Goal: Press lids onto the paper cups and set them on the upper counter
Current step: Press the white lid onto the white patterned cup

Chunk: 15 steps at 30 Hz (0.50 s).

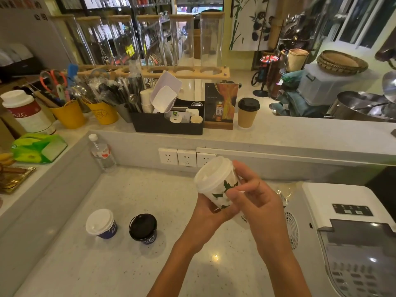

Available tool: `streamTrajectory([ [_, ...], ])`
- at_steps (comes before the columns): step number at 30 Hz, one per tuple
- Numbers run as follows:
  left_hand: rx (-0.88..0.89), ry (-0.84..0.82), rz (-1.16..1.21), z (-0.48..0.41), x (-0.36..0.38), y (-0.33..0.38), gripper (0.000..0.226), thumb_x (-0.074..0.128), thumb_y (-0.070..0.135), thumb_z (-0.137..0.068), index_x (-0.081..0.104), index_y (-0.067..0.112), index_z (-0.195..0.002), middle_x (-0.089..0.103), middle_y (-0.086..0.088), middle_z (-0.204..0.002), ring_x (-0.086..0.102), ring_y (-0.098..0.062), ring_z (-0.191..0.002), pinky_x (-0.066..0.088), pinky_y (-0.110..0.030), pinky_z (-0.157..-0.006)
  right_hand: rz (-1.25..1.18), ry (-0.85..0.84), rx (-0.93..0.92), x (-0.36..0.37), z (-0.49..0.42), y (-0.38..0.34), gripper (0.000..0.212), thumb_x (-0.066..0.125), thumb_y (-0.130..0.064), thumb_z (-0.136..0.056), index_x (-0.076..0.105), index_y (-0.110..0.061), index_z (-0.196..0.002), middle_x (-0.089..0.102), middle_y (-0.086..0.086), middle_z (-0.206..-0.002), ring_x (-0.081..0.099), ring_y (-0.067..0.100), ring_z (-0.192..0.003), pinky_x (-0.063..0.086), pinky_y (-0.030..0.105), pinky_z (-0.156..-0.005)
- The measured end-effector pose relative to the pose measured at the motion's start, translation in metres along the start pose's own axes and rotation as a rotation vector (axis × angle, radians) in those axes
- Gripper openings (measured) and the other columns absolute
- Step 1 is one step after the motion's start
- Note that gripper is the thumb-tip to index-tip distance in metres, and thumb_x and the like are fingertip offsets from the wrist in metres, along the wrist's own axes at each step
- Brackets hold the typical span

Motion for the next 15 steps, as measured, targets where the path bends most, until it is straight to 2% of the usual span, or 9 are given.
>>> streamTrajectory([
  [3, 0.053, 0.076, -0.060, -0.005, 0.001, -0.001, 0.076, 0.083, 0.015, -0.075, 0.041, 0.029, -0.137, 0.064, 0.006, -0.126, 0.063, -0.014, -0.117, 0.057, -0.028, -0.088, -0.023, 0.001, -0.014, -0.003, -0.002, 0.001, 0.021, 0.086, -0.024, -0.067, 0.069, -0.013, -0.072, 0.070, -0.016, -0.124, 0.062, -0.001, -0.117, 0.052, 0.009, -0.081],
  [5, 0.140, 0.206, -0.202, -0.009, -0.005, -0.001, 0.090, 0.086, 0.013, -0.071, 0.032, 0.041, -0.138, 0.055, 0.024, -0.130, 0.054, -0.001, -0.122, 0.050, -0.021, -0.098, -0.062, -0.001, 0.016, -0.008, -0.002, 0.001, 0.014, 0.080, -0.023, -0.072, 0.068, -0.016, -0.071, 0.070, -0.014, -0.125, 0.062, 0.002, -0.119, 0.053, 0.013, -0.081],
  [7, 0.246, 0.272, -0.387, -0.011, -0.010, 0.004, 0.096, 0.086, 0.015, -0.071, 0.025, 0.058, -0.131, 0.045, 0.039, -0.127, 0.045, 0.008, -0.124, 0.043, -0.013, -0.101, -0.080, 0.019, 0.038, -0.016, -0.002, 0.004, 0.015, 0.071, -0.022, -0.072, 0.065, -0.008, -0.075, 0.070, -0.013, -0.125, 0.064, 0.003, -0.117, 0.053, 0.011, -0.078],
  [9, 0.320, 0.269, -0.523, -0.014, -0.013, 0.006, 0.090, 0.085, 0.021, -0.073, 0.026, 0.056, -0.132, 0.045, 0.027, -0.134, 0.044, -0.002, -0.130, 0.044, -0.026, -0.107, -0.047, 0.052, 0.039, -0.021, -0.002, 0.008, 0.022, 0.071, -0.021, -0.070, 0.066, -0.001, -0.079, 0.072, -0.014, -0.122, 0.065, 0.001, -0.113, 0.052, 0.007, -0.074],
  [11, 0.381, 0.275, -0.627, -0.015, -0.014, 0.006, 0.082, 0.083, 0.027, -0.075, 0.032, 0.041, -0.138, 0.047, 0.013, -0.138, 0.045, -0.012, -0.130, 0.046, -0.041, -0.108, 0.015, 0.073, 0.017, -0.023, -0.004, 0.011, 0.020, 0.074, -0.019, -0.068, 0.069, -0.002, -0.077, 0.073, -0.018, -0.116, 0.066, -0.005, -0.107, 0.052, 0.006, -0.071],
  [13, 0.431, 0.303, -0.716, -0.015, -0.013, 0.005, 0.078, 0.082, 0.031, -0.075, 0.036, 0.034, -0.137, 0.049, 0.010, -0.138, 0.047, -0.014, -0.128, 0.047, -0.045, -0.106, 0.093, 0.074, -0.015, -0.022, -0.007, 0.015, 0.008, 0.076, -0.010, -0.071, 0.071, -0.006, -0.075, 0.071, -0.022, -0.113, 0.064, -0.011, -0.104, 0.051, 0.004, -0.070],
  [15, 0.453, 0.333, -0.753, -0.015, -0.011, 0.005, 0.077, 0.082, 0.034, -0.075, 0.035, 0.039, -0.135, 0.048, 0.014, -0.138, 0.048, -0.013, -0.127, 0.046, -0.046, -0.107, 0.144, 0.067, -0.039, -0.022, -0.008, 0.016, 0.005, 0.076, -0.009, -0.072, 0.073, -0.012, -0.075, 0.068, -0.024, -0.114, 0.060, -0.015, -0.104, 0.049, 0.002, -0.070],
])
Point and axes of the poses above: each hand's wrist, its own z-axis away from the middle knuckle, its own x-axis out of the palm, y = z × x, the point moved 3 cm from there along -z, towards the middle knuckle
